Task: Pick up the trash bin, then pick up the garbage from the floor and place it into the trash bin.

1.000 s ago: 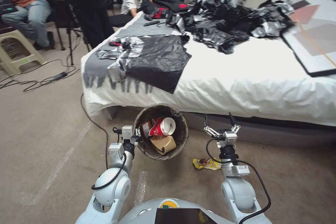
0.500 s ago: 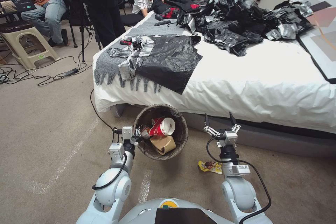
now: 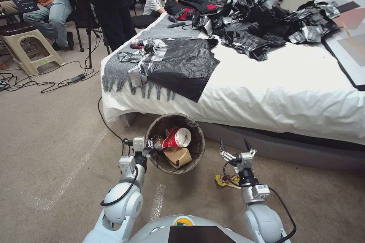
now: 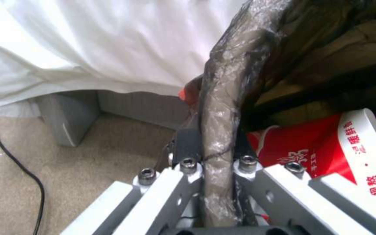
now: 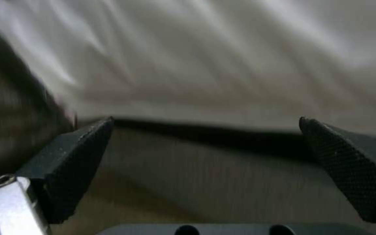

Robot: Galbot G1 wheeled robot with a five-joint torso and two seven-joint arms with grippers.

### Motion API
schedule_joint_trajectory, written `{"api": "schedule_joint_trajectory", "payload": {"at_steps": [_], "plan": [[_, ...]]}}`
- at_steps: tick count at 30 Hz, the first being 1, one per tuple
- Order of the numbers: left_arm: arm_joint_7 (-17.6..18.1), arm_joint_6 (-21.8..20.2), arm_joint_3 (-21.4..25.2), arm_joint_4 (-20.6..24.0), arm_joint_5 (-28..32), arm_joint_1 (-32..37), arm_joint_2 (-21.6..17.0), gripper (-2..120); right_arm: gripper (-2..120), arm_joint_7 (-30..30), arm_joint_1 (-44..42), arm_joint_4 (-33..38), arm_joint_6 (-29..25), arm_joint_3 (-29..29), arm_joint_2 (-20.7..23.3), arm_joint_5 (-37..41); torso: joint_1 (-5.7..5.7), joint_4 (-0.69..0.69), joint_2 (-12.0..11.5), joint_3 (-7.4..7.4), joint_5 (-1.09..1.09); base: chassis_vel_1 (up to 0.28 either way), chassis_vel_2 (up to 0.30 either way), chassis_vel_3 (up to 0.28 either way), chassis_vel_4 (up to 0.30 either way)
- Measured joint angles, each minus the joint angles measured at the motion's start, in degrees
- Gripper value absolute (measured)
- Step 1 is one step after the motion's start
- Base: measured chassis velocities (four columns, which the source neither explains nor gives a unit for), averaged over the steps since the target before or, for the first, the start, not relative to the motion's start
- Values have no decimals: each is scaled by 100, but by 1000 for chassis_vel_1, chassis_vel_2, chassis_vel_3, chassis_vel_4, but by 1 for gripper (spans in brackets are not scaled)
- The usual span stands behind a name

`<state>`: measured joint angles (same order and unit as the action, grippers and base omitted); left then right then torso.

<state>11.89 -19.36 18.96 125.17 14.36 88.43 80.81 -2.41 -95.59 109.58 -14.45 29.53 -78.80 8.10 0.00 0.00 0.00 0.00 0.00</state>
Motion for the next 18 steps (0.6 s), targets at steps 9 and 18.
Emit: {"api": "schedule_joint_trajectory", "payload": {"at_steps": [9,18], "plan": [[7,-28,44,55,33,-21,-47,0,100,-200,-208,-272,906,-123,354,199,0,0,0,0,0,0,0,0,0],[8,-46,44,59,39,-40,-40,0,100,-303,-75,-521,1844,-163,538,302,0,0,0,0,0,0,0,0,0]]}}
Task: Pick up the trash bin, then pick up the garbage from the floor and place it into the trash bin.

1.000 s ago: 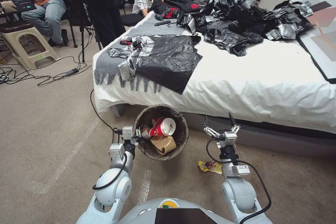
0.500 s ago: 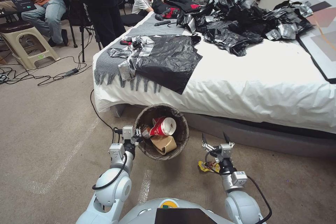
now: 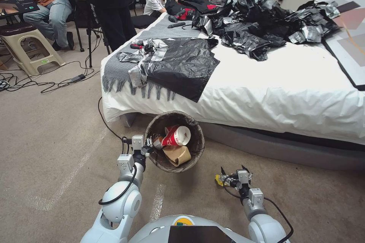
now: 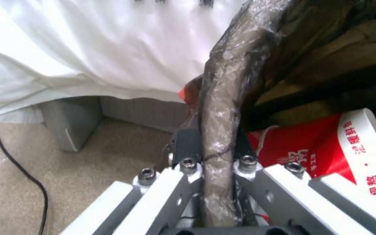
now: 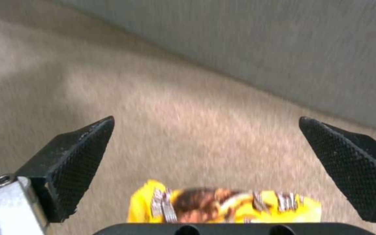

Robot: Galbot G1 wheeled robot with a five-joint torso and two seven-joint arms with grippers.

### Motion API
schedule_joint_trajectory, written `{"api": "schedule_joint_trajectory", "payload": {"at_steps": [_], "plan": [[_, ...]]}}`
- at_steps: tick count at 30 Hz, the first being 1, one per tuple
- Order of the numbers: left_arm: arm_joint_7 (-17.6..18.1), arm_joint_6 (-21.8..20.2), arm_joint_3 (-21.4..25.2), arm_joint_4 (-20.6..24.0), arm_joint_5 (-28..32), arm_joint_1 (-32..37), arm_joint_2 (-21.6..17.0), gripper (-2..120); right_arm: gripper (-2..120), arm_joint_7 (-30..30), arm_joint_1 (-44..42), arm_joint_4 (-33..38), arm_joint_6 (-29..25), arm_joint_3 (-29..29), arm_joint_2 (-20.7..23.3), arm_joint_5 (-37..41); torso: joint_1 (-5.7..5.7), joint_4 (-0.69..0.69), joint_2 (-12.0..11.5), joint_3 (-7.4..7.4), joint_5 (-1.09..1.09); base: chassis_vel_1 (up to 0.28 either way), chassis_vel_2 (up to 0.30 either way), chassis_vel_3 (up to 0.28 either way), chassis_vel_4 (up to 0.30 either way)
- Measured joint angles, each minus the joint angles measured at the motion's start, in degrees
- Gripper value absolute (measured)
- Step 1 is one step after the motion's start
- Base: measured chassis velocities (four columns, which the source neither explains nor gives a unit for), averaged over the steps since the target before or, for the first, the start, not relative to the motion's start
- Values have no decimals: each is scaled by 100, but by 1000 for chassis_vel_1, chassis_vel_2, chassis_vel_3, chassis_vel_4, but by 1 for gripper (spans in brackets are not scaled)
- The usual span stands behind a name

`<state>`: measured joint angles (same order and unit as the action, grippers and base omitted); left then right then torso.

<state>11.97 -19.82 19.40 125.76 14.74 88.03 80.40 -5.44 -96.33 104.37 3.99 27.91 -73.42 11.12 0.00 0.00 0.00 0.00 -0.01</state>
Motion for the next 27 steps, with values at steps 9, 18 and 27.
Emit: {"api": "schedule_joint_trajectory", "payload": {"at_steps": [9,18,27], "plan": [[-1,-5,8,-14,6,-19,-1,0,100,283,201,-347,553,-10,125,-27,0,0,0,0,0,0,0,0,0],[4,-29,-13,-43,14,-40,23,0,100,613,251,-535,606,19,423,-330,0,-1,0,0,0,0,0,0,0],[7,-40,-5,-42,13,-38,23,0,100,1474,359,-776,460,145,904,-891,0,0,0,0,0,0,0,0,0]]}}
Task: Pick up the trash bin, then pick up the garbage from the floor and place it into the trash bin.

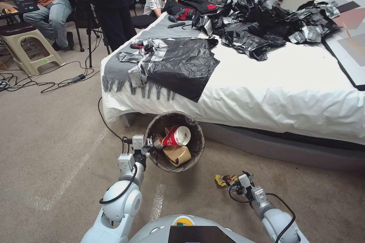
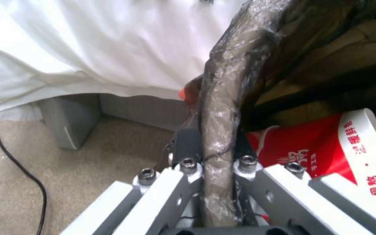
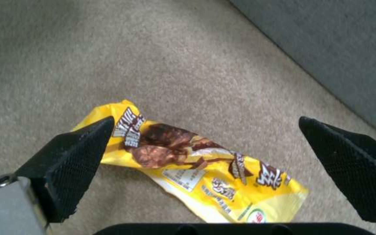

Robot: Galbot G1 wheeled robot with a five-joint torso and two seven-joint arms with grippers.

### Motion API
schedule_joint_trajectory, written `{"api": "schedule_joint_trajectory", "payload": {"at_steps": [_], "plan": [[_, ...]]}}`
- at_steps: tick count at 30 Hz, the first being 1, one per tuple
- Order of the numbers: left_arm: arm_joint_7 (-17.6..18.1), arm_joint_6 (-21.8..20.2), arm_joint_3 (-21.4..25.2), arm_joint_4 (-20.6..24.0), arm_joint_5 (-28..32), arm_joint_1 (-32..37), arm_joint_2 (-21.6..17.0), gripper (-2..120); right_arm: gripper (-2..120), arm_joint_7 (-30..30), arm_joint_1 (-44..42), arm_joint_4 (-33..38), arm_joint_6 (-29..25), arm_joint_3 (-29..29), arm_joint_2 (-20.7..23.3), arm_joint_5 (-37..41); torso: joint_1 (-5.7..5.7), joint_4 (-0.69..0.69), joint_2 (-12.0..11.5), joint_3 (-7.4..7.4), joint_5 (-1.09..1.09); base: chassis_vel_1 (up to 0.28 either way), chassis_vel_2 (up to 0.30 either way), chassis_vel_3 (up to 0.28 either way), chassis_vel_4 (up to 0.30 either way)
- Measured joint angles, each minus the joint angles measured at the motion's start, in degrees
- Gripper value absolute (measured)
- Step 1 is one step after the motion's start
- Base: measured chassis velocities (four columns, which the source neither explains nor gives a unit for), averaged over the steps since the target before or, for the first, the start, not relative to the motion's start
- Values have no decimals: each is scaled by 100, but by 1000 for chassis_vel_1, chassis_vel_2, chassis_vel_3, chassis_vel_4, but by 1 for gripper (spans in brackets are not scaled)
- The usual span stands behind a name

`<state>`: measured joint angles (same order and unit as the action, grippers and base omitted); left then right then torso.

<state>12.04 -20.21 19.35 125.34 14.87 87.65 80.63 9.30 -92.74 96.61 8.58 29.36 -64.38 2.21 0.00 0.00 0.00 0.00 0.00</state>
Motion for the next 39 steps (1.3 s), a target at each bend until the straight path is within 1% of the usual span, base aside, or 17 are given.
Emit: {"api": "schedule_joint_trajectory", "payload": {"at_steps": [6,15,22,25,29,32,35,38,39], "plan": [[1,-5,3,-2,3,-9,3,0,100,181,26,-91,-109,34,52,-84,0,-1,0,0,0,0,0,0,0],[2,-15,4,-8,4,-14,6,0,100,549,249,-455,-303,60,139,-365,0,0,0,0,0,0,0,0,0],[4,-16,21,-1,3,5,11,0,100,733,280,-549,-405,60,146,-566,0,0,0,0,0,0,0,0,0],[5,-16,22,-2,-1,9,15,0,100,843,289,-617,-501,69,126,-721,0,-1,0,0,1,0,0,0,0],[20,-55,6,-12,8,-4,16,0,100,1342,381,-794,-829,189,91,-1302,0,-1,0,0,0,0,0,0,0],[31,-65,4,-48,4,-21,30,0,100,1517,453,-930,-959,206,106,-1490,0,0,0,0,2,0,0,0,0],[30,-65,-2,-62,2,-4,54,0,100,1587,521,-1055,-1031,205,44,-1543,0,-1,0,0,-2,0,0,0,0],[27,-53,-2,-117,-6,-3,60,0,100,1619,634,-1230,-1088,179,1,-1603,0,-1,0,0,2,0,0,0,0],[28,-55,4,-129,0,-7,64,0,100,1627,708,-1314,-1109,168,-18,-1612,0,-1,0,0,-1,0,0,0,0]]}}
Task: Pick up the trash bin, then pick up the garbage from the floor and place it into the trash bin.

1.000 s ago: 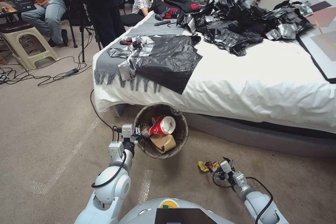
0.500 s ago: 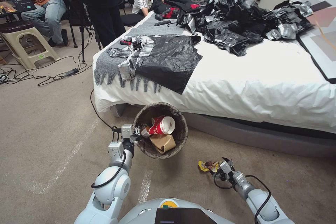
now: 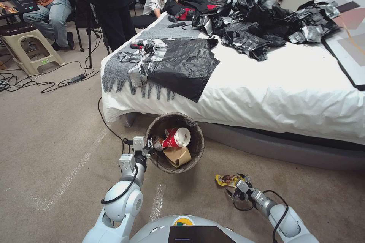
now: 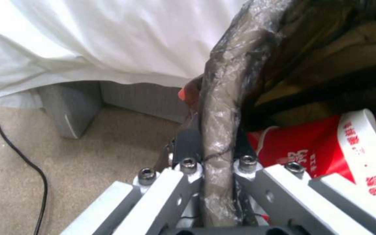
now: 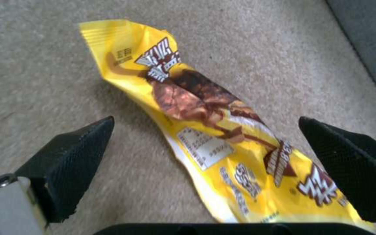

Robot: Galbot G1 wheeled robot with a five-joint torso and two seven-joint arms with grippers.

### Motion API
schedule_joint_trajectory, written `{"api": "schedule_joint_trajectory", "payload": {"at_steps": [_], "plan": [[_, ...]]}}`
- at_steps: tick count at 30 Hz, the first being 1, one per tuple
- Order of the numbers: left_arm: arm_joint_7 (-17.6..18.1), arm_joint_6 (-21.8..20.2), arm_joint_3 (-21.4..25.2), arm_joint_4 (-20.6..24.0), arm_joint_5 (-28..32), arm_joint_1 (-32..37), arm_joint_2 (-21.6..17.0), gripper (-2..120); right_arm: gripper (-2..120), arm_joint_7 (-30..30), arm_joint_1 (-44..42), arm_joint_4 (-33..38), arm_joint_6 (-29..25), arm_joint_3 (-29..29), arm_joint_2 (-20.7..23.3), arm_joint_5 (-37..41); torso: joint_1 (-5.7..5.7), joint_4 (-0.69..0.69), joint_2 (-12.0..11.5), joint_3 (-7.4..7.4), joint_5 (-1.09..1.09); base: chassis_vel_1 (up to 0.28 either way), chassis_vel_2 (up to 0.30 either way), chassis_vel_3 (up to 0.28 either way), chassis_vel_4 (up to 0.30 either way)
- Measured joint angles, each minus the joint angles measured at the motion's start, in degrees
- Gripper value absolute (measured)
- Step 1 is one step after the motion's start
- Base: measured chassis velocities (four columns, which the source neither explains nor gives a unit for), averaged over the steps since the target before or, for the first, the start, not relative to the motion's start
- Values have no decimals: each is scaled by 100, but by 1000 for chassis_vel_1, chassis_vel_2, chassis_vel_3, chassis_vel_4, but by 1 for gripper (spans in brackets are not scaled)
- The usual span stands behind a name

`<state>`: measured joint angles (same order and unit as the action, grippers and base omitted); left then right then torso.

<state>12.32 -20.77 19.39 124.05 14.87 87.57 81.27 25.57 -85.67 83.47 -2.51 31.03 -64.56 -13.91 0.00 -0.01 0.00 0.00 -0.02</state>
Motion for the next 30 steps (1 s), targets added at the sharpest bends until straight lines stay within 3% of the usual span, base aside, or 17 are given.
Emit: {"api": "schedule_joint_trajectory", "payload": {"at_steps": [16,23,28,30], "plan": [[-4,5,57,-167,25,-48,-9,0,100,80,484,-588,-41,-81,108,58,0,0,0,0,-1,0,0,0,0],[-12,41,70,-166,20,-17,3,0,82,69,538,-627,-44,-60,132,151,0,1,0,0,2,0,0,0,0],[-16,41,16,-130,-1,-10,0,0,57,31,487,-651,-103,-24,76,248,0,0,0,0,1,0,0,0,0],[-16,41,15,-128,-3,-10,-4,0,52,31,485,-660,-117,-18,79,245,0,0,0,0,2,0,0,0,0]]}}
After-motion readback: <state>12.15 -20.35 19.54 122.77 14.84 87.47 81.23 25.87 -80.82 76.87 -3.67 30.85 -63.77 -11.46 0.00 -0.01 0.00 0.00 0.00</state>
